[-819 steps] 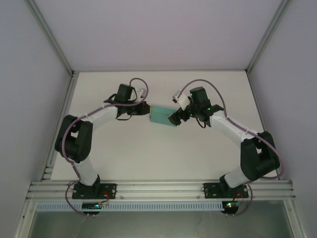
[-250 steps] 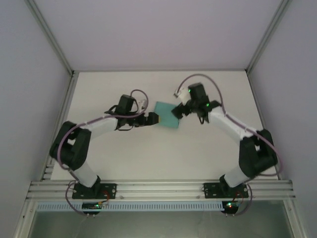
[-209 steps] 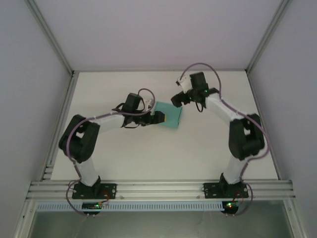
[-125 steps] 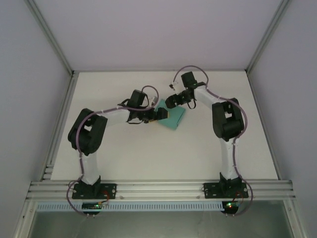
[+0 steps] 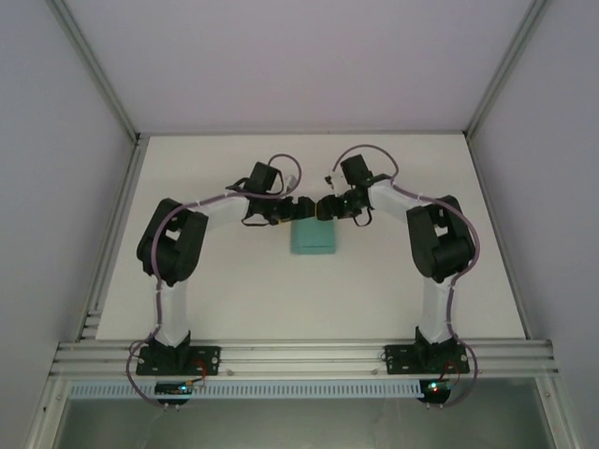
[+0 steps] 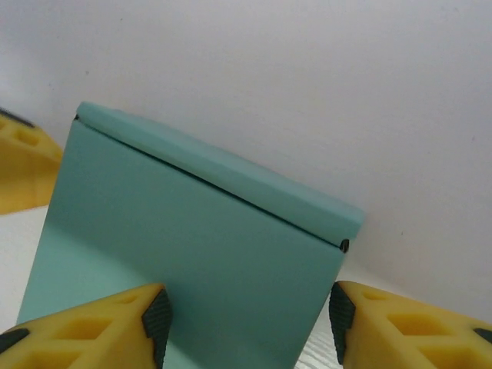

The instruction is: Assemble paper box

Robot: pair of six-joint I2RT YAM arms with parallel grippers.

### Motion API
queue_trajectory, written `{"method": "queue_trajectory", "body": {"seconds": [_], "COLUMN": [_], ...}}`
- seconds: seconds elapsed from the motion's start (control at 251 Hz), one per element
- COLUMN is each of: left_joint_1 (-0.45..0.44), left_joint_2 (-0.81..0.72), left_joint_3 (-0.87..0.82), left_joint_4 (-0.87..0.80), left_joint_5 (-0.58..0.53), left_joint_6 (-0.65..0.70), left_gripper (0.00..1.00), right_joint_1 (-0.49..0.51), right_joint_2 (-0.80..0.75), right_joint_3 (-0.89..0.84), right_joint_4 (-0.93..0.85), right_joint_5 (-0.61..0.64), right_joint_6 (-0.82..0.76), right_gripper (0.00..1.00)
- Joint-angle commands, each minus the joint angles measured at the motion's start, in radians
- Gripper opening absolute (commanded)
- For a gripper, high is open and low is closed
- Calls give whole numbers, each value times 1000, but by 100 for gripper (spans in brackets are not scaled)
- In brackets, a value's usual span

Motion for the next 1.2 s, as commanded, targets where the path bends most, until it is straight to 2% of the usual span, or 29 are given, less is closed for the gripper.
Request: {"method": "queue_trajectory", "body": {"seconds": [0.0, 0.2, 0.251, 0.299, 0.511, 0.655, 0.706, 0.75, 0.906, 1.034, 1.197], "left_joint_1": [-23, -44, -46, -46, -46, -46, -46, -46, -44, -41, -39], "left_joint_2": [48, 67, 74, 81, 100, 117, 119, 121, 124, 103, 26], "left_joint_3": [18, 9, 16, 17, -4, 14, 14, 14, 21, 35, 15], "left_joint_4": [-146, -160, -159, -151, -20, -14, -11, -12, -38, -117, -168], "left_joint_5": [-65, -46, -41, -37, 36, 21, 18, 9, -39, -99, -141], "left_joint_6": [46, 53, 49, 44, -6, -24, -25, -29, -39, -20, 15], "left_gripper": [89, 75, 68, 64, 48, 16, 10, 0, 0, 33, 66], "right_joint_1": [32, 55, 58, 58, 57, 56, 56, 56, 55, 57, 75], "right_joint_2": [-9, -12, -12, -13, -9, -14, -13, -12, -11, -20, -30], "right_joint_3": [-86, -125, -128, -160, -226, -253, -260, -265, -272, -263, -265], "right_joint_4": [17, 67, 80, 106, 189, 199, 206, 210, 199, 129, 47], "right_joint_5": [34, 17, 13, -9, -80, -77, -78, -71, -54, 37, 188], "right_joint_6": [117, 156, 178, 201, 273, 287, 293, 297, 311, 303, 316], "right_gripper": [57, 51, 50, 45, 40, 39, 39, 40, 39, 35, 30]}}
